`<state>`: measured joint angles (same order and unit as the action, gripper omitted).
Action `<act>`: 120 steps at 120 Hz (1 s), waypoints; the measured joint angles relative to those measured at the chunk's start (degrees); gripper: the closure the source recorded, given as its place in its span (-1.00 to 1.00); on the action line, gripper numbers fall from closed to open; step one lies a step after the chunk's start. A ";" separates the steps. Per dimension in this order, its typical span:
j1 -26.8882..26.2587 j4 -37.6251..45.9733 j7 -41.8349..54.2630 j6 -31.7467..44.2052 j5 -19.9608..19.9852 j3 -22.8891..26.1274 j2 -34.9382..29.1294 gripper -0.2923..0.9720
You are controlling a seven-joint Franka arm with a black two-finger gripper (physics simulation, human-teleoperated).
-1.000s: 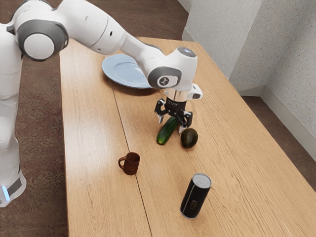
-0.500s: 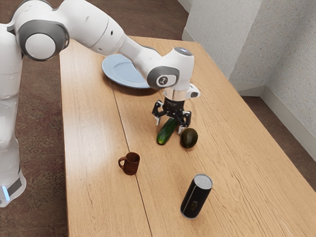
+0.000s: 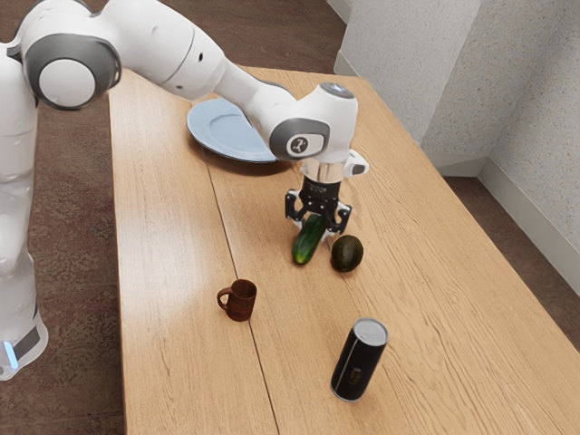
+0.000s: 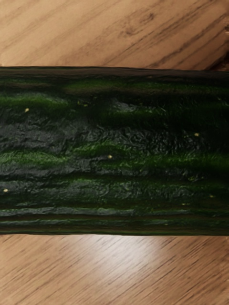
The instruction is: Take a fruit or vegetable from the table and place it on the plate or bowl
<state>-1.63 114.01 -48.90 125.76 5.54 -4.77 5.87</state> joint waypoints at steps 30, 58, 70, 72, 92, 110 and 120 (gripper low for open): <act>-1.27 -2.08 -2.71 -3.28 -6.03 -4.66 -5.37 0.20; 2.43 -3.70 -2.81 -6.56 -8.92 -7.66 -7.51 0.21; 6.80 -7.52 -2.30 -8.72 -10.65 -7.82 -7.84 0.23; 7.16 -7.88 -2.21 -9.06 -10.83 -8.27 -7.90 0.23; 11.78 -8.78 -1.06 -12.04 -11.37 -12.05 -8.24 0.23; 14.38 -8.83 0.35 -13.53 -11.38 -13.65 -8.23 0.10; 13.73 -8.86 1.52 -13.69 -10.48 -14.14 -8.44 -0.19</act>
<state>12.10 105.15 -47.38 112.07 -4.94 -18.91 -2.58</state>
